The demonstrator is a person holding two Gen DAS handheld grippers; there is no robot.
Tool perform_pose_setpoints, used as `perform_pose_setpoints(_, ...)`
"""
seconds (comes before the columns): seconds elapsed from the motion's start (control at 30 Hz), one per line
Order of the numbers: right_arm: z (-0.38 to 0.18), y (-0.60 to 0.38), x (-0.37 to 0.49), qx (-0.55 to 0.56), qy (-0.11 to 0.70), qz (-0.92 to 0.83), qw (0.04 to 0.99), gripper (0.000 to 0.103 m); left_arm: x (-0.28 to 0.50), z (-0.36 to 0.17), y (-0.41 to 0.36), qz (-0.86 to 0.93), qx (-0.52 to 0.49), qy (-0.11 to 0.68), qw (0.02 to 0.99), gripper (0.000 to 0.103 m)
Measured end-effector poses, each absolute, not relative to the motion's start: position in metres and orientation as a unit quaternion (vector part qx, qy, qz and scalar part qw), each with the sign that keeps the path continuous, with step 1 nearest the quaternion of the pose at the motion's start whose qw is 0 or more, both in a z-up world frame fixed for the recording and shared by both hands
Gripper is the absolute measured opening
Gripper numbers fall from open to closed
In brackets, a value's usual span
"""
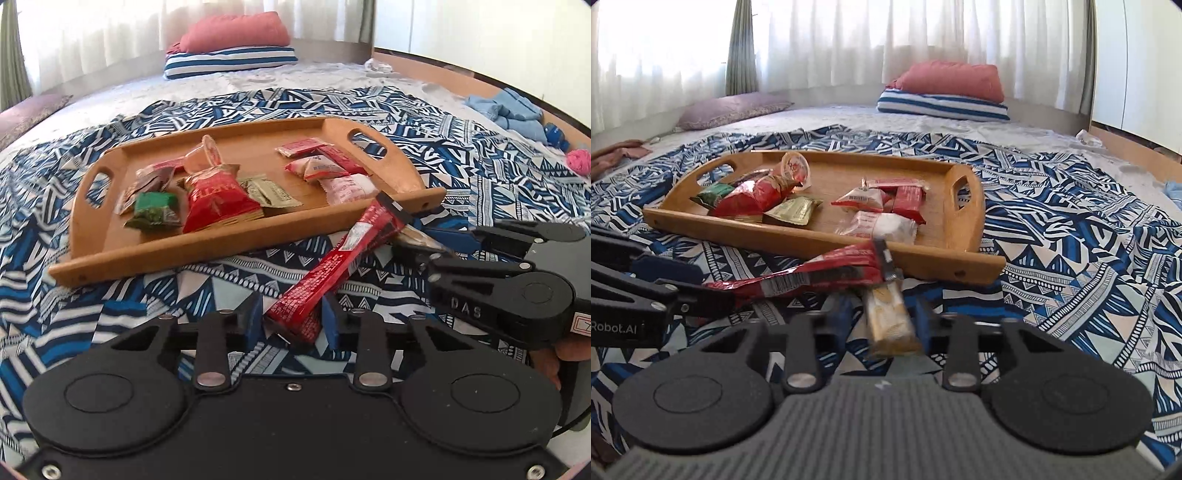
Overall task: Organize snacks
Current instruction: 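Close the left tool on the long red bar while the right tool grasps the beige packet, then lift the red bar and beige packet and carry both toward the tray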
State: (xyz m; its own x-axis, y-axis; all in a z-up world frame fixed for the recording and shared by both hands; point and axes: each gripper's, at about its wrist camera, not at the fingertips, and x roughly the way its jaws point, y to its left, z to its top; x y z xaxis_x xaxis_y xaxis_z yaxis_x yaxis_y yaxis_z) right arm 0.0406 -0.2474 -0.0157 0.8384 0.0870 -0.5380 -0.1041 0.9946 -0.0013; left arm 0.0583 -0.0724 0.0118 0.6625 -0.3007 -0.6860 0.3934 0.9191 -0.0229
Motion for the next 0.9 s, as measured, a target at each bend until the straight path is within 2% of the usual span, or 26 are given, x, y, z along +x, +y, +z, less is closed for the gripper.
perform_pose_setpoints(0.07,-0.014,-0.249,0.038,-0.004,0.277,0.044,0.96,0.026,0.055,0.013,-0.068,-0.185,0.054,0.368,0.91,0.03)
perform_pose_setpoints(0.37,-0.01,-0.253,0.027,0.013,0.279,0.032,0.96,0.027,0.027,0.022,-0.047,-0.144,0.015,0.371,0.917,0.029)
perform_pose_setpoints(0.6,-0.01,-0.255,0.025,0.029,0.282,0.023,0.959,0.03,0.006,0.025,-0.043,-0.141,0.043,0.354,0.924,0.031)
perform_pose_setpoints(0.63,-0.01,-0.255,0.024,0.03,0.282,0.023,0.959,0.032,0.003,0.024,-0.043,-0.143,0.048,0.352,0.924,0.033)
perform_pose_setpoints(0.73,-0.01,-0.255,0.023,0.03,0.282,0.022,0.959,0.033,-0.003,0.022,-0.047,-0.148,0.068,0.346,0.924,0.048)
perform_pose_setpoints(0.8,-0.01,-0.255,0.022,0.03,0.282,0.022,0.959,0.033,-0.002,0.021,-0.047,-0.148,0.071,0.343,0.925,0.051)
perform_pose_setpoints(0.9,-0.011,-0.255,0.022,0.03,0.282,0.022,0.959,0.033,0.003,0.02,-0.048,-0.157,0.067,0.339,0.925,0.062)
